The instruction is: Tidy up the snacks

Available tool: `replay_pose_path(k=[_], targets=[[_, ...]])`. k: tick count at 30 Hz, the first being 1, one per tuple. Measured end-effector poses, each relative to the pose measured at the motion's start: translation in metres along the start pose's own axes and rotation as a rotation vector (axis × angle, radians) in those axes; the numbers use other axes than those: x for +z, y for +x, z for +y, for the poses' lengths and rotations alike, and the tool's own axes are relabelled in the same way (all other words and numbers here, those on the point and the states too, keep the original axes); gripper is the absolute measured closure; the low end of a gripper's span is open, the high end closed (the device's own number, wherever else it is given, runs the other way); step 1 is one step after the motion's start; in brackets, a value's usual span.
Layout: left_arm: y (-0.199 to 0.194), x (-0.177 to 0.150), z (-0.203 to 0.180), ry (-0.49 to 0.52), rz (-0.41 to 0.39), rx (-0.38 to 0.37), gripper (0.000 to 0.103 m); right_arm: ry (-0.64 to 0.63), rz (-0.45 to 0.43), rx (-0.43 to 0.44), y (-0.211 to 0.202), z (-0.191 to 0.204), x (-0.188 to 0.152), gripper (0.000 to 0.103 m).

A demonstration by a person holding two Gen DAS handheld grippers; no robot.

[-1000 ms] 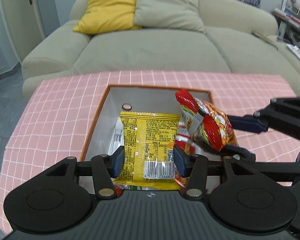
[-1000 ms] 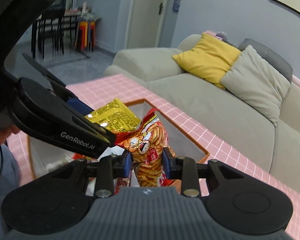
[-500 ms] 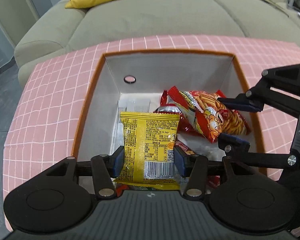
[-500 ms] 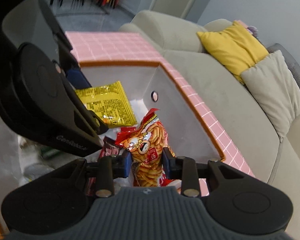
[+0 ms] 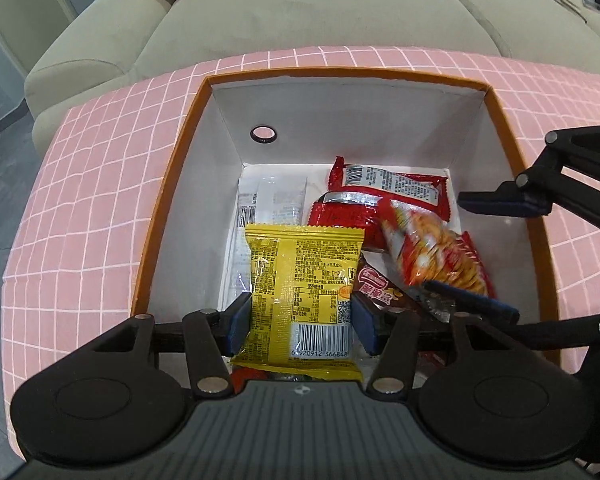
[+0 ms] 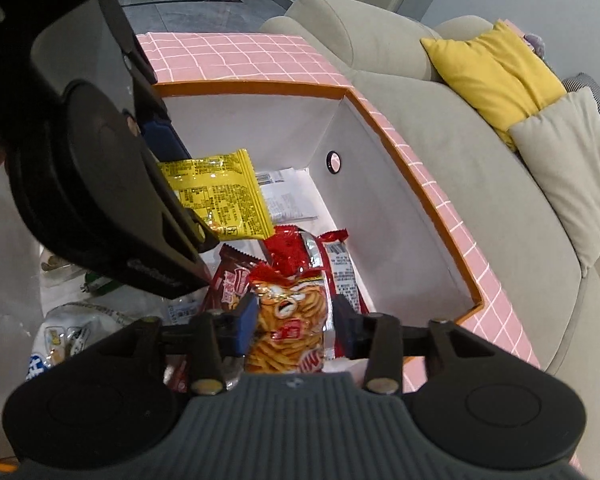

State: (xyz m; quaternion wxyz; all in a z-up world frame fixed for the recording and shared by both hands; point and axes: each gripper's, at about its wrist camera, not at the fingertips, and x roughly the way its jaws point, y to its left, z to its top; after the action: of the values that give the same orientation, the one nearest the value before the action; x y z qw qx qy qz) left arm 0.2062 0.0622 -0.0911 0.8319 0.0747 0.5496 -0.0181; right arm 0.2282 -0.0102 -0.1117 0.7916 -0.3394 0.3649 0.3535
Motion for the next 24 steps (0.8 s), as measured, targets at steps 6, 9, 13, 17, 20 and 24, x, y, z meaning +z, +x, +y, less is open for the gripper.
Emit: replay_pose_path(k=[6,9,13,17,20,24], targets=[[-0.025,-0.004,0.001,0.009,-0.059,-0.012,0.029,0.057,-0.031,-0.005,-0.024,-0.005,0.002,0.041],[-0.042,-0.007,0.005,0.006,-0.100,-0.007,0.027,0.110,-0.066,-0.006,-0.042,-0.011,0.004,0.028],[-0.068,-0.009,0.010,-0.035,-0.173,-0.009,0.027,0.173,-0.097,-0.034,-0.067,-0.016,0.005,0.025],[-0.101,-0.016,0.013,-0.067,-0.292,0.021,0.027,0.301,-0.156,-0.028,-0.099,-0.026,0.002,0.021],[-0.128,-0.023,0.009,-0.079,-0.389,0.050,0.027,0.443,-0.203,0.002,-0.121,-0.034,-0.004,0.018],[-0.162,-0.038,0.003,-0.107,-0.496,0.077,0.027,0.600,-0.264,-0.027,-0.150,-0.032,-0.017,0.016]])
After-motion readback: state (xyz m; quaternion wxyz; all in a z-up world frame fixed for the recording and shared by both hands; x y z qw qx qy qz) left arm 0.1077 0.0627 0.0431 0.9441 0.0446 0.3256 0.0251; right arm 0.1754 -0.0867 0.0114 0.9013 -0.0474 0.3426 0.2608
